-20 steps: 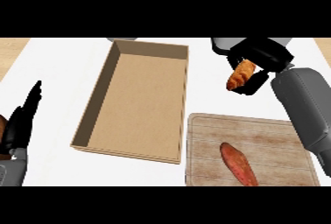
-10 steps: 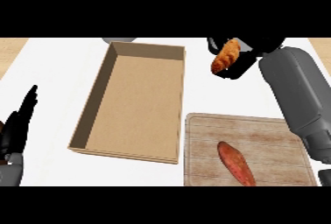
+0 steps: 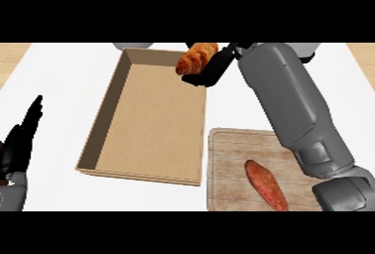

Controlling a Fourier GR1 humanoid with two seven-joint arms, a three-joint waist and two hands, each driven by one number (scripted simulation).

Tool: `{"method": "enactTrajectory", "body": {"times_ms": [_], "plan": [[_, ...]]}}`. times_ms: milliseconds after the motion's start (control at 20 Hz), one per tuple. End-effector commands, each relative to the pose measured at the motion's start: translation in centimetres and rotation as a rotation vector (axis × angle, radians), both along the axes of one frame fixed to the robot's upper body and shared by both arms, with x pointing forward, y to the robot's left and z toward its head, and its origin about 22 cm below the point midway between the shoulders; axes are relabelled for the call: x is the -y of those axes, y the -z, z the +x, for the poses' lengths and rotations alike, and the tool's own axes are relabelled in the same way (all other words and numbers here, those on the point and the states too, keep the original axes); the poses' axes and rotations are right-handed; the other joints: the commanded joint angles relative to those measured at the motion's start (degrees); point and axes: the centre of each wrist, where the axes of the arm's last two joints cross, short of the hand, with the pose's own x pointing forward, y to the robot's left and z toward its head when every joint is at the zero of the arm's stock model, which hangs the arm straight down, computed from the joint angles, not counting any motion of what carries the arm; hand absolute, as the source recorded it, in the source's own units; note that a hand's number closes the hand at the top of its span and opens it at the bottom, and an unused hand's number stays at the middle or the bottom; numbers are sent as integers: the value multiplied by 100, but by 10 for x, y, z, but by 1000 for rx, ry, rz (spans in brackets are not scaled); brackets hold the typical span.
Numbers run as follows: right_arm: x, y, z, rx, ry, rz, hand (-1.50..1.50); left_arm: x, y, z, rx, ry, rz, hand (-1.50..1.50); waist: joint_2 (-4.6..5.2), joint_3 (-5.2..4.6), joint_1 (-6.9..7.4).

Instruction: Pick the croissant from the cutting board and place it in the cardboard box

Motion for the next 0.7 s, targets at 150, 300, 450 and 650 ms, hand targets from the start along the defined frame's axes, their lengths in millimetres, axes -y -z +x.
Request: {"method": "enactTrajectory", "body": {"times_ms": [150, 300, 450, 650], "plan": [[-66, -25, -9, -159, 27, 6, 150, 5, 6, 0, -6, 7, -15, 0, 24, -4, 108], [-75, -5, -8, -181, 39, -1, 150, 22, 4, 15, 8, 38, 0, 0, 52, -6, 174], [-82, -6, -3, -198, 57, -3, 150, 5, -10, 2, 13, 48, -3, 0, 67, -4, 315], [-90, 11, -8, -198, 79, -6, 150, 30, -7, 23, 17, 90, -10, 0, 104, -11, 450]]}}
